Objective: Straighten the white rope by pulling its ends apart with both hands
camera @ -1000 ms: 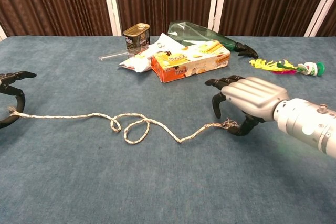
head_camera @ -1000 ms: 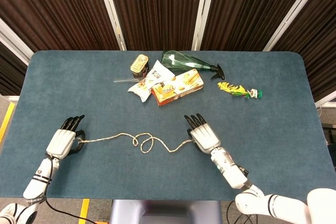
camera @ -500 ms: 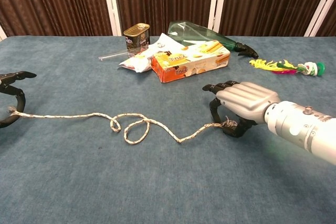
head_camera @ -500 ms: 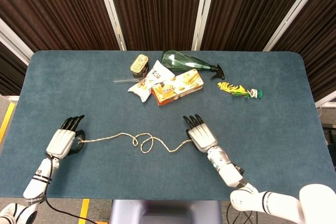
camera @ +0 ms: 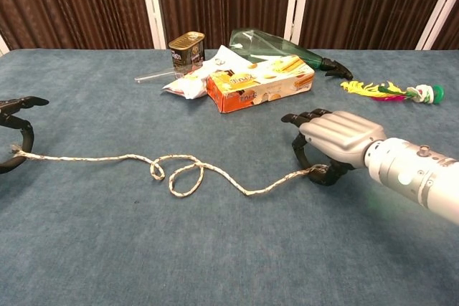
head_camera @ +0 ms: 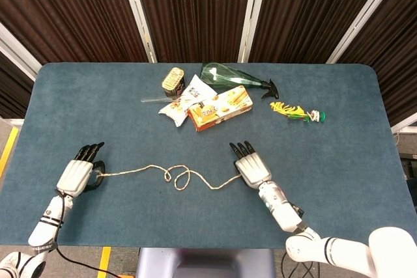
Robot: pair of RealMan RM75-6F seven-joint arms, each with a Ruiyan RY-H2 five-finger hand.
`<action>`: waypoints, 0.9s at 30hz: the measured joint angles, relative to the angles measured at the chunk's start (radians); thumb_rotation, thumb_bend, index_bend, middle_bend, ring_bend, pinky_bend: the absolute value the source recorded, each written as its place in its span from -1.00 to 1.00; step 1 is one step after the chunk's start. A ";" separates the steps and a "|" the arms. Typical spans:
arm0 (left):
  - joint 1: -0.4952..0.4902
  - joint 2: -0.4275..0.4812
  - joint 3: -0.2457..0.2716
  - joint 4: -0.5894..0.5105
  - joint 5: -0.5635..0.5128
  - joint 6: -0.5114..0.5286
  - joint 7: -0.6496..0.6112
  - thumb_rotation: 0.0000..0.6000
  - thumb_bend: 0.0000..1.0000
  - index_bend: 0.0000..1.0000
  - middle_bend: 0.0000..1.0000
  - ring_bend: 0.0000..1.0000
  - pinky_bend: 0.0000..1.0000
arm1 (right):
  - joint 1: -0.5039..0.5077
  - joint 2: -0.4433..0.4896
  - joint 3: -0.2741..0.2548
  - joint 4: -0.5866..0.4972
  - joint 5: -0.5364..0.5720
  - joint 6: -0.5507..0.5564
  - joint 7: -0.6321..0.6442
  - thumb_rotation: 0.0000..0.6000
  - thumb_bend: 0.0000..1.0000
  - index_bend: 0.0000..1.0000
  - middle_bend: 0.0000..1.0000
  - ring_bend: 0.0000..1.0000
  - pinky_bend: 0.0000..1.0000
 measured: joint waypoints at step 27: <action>0.025 0.026 -0.055 0.063 -0.085 -0.013 0.015 1.00 -0.12 0.18 -0.99 -1.00 -0.86 | -0.225 0.311 -0.073 -0.021 -0.061 0.186 0.369 1.00 0.11 0.54 -0.86 -1.00 -1.00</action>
